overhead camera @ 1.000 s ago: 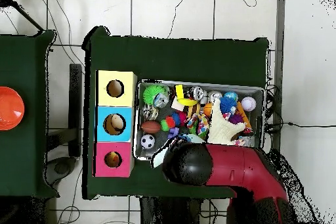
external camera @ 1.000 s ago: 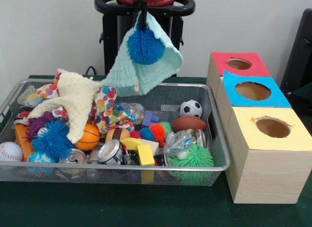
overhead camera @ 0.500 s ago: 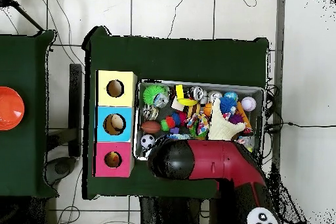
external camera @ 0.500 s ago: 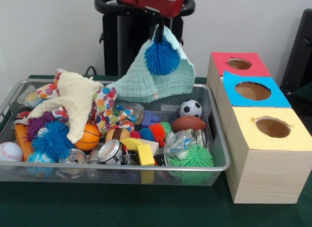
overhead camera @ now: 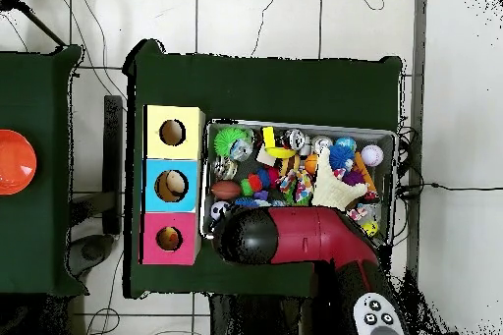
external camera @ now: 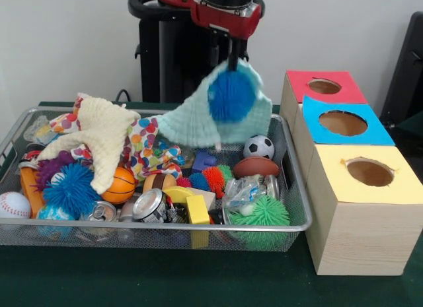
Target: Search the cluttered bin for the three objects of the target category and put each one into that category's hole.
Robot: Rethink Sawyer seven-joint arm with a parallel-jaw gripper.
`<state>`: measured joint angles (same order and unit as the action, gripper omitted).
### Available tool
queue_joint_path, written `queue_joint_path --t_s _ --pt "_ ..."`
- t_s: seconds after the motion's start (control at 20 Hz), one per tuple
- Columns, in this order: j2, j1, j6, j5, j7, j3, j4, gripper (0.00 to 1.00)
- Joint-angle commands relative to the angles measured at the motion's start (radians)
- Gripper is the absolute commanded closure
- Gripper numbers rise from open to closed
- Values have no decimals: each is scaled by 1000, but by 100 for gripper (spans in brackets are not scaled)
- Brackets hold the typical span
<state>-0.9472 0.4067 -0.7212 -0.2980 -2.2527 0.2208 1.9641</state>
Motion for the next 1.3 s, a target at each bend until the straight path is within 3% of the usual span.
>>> queue_joint_path --t_s 0.05,0.35,0.85,1.3 --pt "25 26 90 16 -49 -1 30 0" --pt "26 17 108 36 -72 -2 47 0" --pt "183 -48 235 20 -147 -27 -97 0" --pt "292 -68 256 18 -121 -66 -208 0"
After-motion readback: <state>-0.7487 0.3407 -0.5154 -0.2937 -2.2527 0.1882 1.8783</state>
